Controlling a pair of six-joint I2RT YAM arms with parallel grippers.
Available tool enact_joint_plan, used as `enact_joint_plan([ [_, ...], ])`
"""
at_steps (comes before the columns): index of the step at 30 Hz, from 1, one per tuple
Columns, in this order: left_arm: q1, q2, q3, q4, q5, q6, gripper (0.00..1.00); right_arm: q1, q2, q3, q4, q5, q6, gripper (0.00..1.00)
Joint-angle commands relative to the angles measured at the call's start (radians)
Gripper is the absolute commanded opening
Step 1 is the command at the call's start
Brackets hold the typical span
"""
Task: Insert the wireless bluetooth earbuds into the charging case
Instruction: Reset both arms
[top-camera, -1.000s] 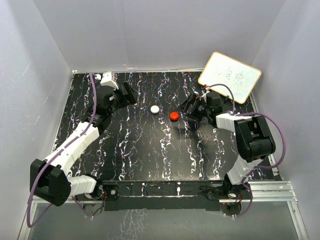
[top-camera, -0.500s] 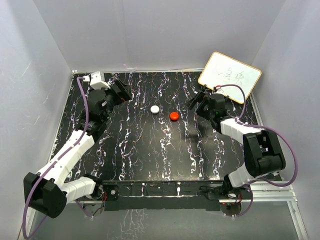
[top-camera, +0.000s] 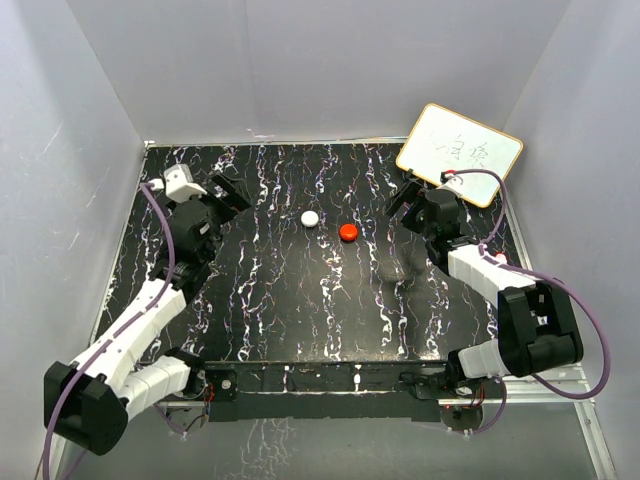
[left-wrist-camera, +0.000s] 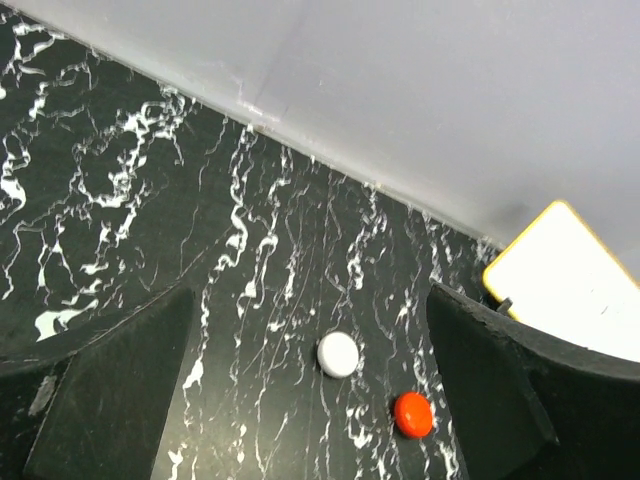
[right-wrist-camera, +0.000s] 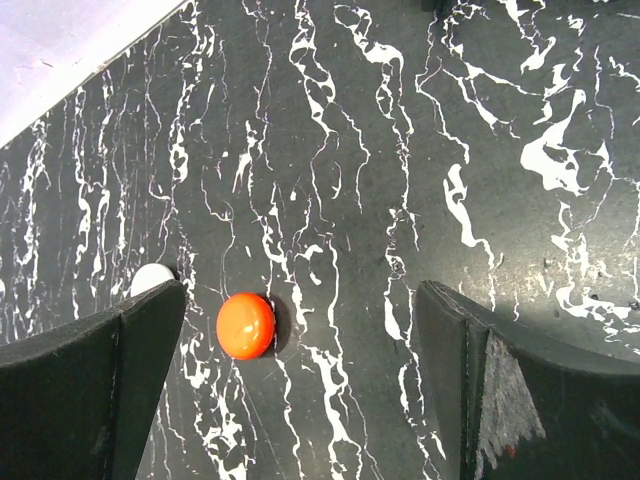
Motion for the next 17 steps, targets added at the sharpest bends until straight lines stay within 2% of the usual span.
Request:
enact_joint_plan([
  [1,0.006,-0.084,-0.045,0.122,-0.050,-0.016,0.99,0.010,-0.044,-0.006,0.030,0.043,-0.076,0.98],
  [10,0.005,-0.020,0.022,-0.046,-0.038,-0.042,0.99,0.012,-0.072,-0.008,0.015,-0.018,-0.109,0.98],
  [17,0.005,-0.039,-0.033,-0.009,0.015,-0.079,0.99,0.018,-0.068,0.011,-0.019,-0.011,-0.124,0.98],
])
